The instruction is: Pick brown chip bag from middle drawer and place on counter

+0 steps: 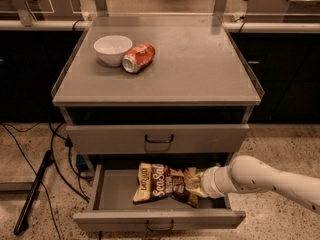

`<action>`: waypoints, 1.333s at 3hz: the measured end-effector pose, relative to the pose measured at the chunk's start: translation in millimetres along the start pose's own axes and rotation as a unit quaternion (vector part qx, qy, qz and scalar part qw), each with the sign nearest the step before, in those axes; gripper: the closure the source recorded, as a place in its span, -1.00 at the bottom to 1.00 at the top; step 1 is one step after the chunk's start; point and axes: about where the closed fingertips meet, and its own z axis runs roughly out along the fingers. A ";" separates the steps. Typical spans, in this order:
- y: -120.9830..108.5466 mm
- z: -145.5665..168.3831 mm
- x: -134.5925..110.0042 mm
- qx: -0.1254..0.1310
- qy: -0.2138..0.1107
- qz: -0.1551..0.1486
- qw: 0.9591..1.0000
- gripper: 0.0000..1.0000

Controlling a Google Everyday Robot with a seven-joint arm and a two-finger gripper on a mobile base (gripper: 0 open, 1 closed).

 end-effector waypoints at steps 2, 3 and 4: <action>-5.8 28.3 -6.9 -0.007 -0.016 -0.014 1.000 -0.72; -11.3 45.7 -4.4 -0.009 -0.023 -0.015 1.000 -0.69; -16.6 58.4 1.2 -0.007 -0.027 -0.010 1.000 -0.68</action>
Offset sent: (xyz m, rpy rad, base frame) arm 0.0233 0.0265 -0.0256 0.0372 -0.0249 0.0473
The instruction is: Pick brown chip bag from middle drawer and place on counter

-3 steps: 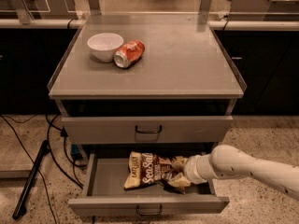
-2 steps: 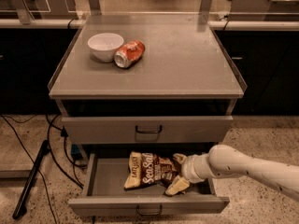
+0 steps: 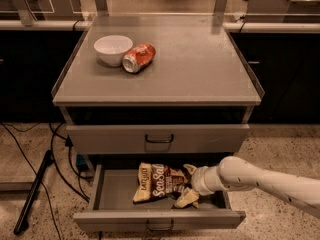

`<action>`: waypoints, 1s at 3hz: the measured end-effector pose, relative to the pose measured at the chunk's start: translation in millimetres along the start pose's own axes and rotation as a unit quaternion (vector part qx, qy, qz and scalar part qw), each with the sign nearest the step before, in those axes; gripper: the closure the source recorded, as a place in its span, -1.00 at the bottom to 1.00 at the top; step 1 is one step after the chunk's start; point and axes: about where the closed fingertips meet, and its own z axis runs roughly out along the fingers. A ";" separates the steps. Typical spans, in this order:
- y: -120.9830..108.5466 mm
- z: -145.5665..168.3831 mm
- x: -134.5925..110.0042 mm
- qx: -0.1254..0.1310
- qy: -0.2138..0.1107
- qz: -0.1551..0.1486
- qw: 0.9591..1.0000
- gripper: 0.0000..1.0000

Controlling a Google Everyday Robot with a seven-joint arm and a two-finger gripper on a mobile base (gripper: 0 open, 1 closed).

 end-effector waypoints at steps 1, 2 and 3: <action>-4.4 12.2 8.9 0.001 -0.001 0.009 1.000 -0.62; -5.2 26.8 19.7 0.002 -0.005 0.015 1.000 -0.70; -5.0 39.2 26.2 0.004 -0.009 0.014 1.000 -0.70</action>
Offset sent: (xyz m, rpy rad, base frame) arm 0.0115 -0.0043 -0.0426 0.0236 0.0163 -0.0401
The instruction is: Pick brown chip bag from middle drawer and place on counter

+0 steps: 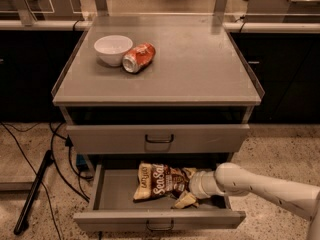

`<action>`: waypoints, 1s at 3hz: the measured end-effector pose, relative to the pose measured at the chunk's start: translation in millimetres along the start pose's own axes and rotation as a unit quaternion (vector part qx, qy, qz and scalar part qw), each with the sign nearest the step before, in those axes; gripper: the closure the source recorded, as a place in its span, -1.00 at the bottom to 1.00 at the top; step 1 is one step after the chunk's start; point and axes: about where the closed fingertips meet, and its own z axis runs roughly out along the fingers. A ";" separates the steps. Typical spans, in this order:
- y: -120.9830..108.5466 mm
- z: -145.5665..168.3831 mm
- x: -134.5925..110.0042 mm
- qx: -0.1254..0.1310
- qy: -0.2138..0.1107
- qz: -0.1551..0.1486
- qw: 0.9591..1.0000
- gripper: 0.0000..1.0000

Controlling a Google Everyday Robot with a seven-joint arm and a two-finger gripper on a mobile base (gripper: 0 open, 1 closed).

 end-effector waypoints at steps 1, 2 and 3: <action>0.1 0.2 0.1 0.000 0.000 0.000 1.000 -0.31; 0.3 0.2 0.0 0.000 0.000 0.000 1.000 0.28; 0.3 0.0 -0.1 0.000 0.000 0.000 1.000 0.77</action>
Offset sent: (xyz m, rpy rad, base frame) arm -0.0001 0.0001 -0.0002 0.0002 0.0002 0.0000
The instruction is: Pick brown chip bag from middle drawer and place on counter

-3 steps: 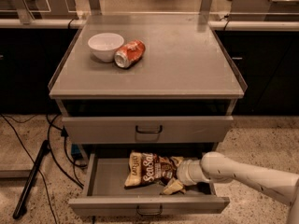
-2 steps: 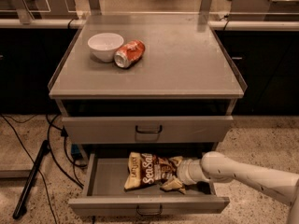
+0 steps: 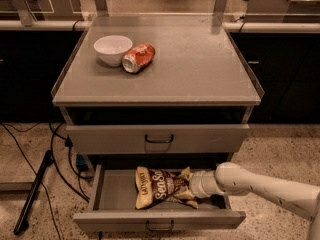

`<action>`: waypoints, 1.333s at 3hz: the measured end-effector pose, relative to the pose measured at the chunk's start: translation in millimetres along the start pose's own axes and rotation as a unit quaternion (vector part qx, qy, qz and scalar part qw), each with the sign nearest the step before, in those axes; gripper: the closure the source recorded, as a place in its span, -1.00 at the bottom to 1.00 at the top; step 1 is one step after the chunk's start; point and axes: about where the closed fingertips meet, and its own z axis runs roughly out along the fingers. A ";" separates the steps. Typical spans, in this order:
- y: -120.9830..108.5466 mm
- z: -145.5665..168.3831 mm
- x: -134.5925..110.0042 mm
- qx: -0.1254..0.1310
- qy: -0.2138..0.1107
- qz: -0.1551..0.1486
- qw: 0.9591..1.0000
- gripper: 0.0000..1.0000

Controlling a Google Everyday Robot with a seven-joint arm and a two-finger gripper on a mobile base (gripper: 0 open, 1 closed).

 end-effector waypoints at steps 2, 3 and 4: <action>4.8 -62.2 -32.6 0.018 -0.002 -0.011 1.000 1.00; 4.7 -127.4 -73.4 0.032 0.003 -0.019 0.999 1.00; 6.3 -180.8 -122.8 0.047 0.024 -0.026 0.998 1.00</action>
Offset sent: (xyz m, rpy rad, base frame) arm -0.0276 -0.0386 0.1515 -0.0291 -0.1174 -0.0234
